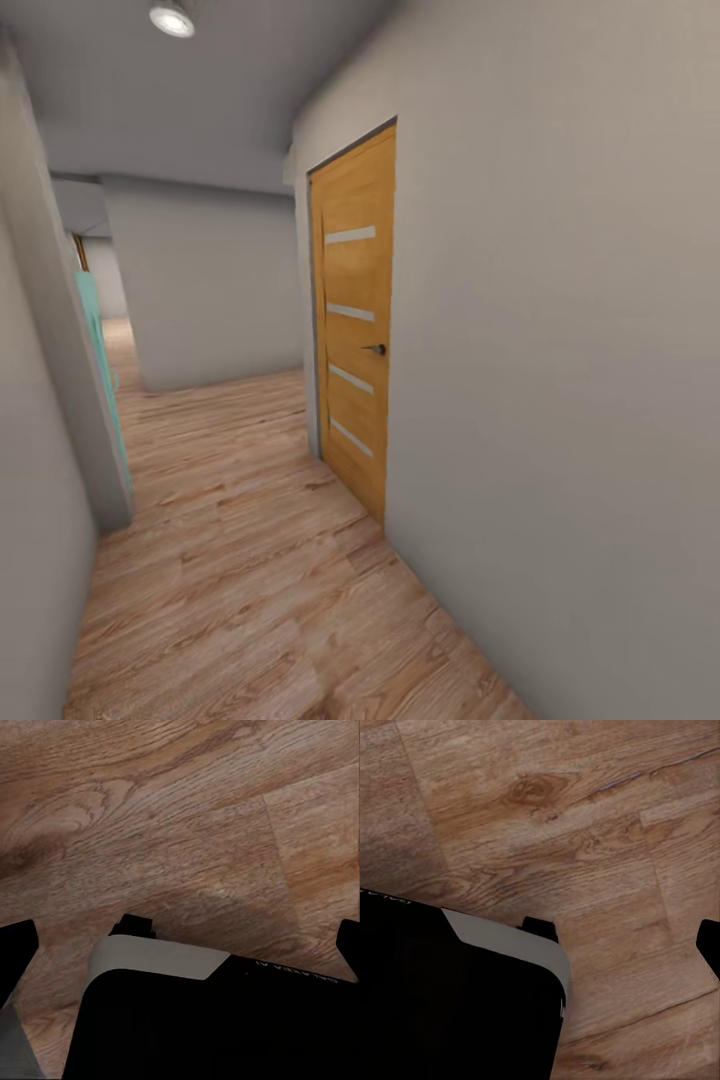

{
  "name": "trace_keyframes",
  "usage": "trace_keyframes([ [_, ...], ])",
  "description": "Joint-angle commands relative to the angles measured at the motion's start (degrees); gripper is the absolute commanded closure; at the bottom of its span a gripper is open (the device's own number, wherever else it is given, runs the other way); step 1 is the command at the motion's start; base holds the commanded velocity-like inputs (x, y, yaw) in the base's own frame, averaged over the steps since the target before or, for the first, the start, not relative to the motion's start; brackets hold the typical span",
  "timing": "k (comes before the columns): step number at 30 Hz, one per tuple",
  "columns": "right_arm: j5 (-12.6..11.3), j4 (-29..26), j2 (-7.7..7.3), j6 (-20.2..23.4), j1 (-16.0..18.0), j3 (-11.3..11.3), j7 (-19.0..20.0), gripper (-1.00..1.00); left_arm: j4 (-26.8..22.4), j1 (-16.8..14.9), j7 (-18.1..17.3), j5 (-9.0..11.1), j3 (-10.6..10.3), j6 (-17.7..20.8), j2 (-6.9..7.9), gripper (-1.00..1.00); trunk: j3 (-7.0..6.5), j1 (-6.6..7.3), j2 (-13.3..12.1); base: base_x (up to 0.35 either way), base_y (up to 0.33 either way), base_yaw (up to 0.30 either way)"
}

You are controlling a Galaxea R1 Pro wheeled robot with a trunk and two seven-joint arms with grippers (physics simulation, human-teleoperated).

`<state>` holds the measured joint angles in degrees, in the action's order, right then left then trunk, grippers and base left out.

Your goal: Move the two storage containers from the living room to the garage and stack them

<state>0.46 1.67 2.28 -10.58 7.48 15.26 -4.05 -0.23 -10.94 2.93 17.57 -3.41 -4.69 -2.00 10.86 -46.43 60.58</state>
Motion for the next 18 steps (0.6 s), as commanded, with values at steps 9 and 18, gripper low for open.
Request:
trace_keyframes([
  [9,-3.03,0.16,-0.14,-0.25,0.07,0.37,0.06,-1.0,-0.06,-0.05,4.11,-0.01,-0.41,-0.32,-0.42,-1.0,0.08,0.0,0.05,0.0,0.0,0.299],
  [18,-3.47,0.18,-0.07,-0.3,0.07,0.61,0.01,-1.0,-0.07,-0.05,4.19,0.16,-0.29,-0.16,-0.48,-1.0,0.08,0.0,0.05,0.097,0.0,0.258],
])
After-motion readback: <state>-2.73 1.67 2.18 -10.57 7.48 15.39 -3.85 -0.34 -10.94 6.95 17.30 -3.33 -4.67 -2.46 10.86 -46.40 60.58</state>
